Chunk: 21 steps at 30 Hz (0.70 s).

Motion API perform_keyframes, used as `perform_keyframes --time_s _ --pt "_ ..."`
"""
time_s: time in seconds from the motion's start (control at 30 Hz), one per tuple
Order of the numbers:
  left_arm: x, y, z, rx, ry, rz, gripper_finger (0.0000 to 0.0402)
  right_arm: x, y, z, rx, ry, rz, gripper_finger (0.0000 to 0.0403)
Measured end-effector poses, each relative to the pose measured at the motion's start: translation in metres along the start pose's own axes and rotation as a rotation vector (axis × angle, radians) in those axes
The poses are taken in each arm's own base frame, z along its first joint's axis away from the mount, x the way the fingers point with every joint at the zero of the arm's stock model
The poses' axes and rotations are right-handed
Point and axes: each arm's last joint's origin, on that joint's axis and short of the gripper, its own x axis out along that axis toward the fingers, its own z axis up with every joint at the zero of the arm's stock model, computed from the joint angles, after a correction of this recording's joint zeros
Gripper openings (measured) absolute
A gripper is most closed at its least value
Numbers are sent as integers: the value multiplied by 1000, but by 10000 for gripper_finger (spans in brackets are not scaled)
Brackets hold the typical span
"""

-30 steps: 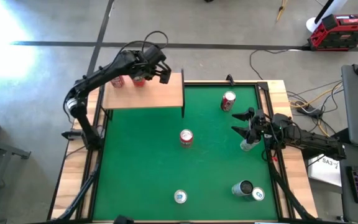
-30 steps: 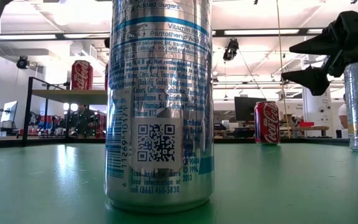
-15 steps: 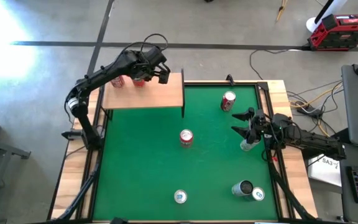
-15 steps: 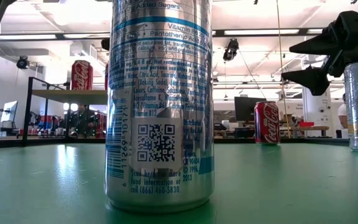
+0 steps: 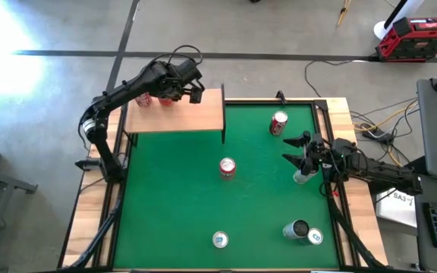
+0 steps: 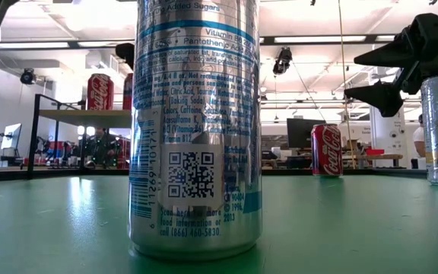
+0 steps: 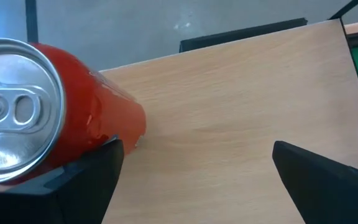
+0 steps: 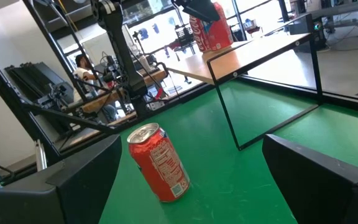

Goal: Place canned beverage on shelf
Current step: Put the bottom red soda can on the shelf, then put the red soda can aligned with the other red soda can on the shelf

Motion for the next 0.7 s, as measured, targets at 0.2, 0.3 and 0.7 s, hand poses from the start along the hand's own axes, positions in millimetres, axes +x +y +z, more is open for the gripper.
perform_keyframes --time_s 0.2,0.3,0.7 --pt "0 0 -1 -5 19 -13 396 0 0 0 0 0 0 382" --pt "-3 -3 -6 8 83 -75 396 0 0 0 0 1 0 382" --pt "-49 -43 -88 92 200 -93 396 0 0 0 0 0 0 382"
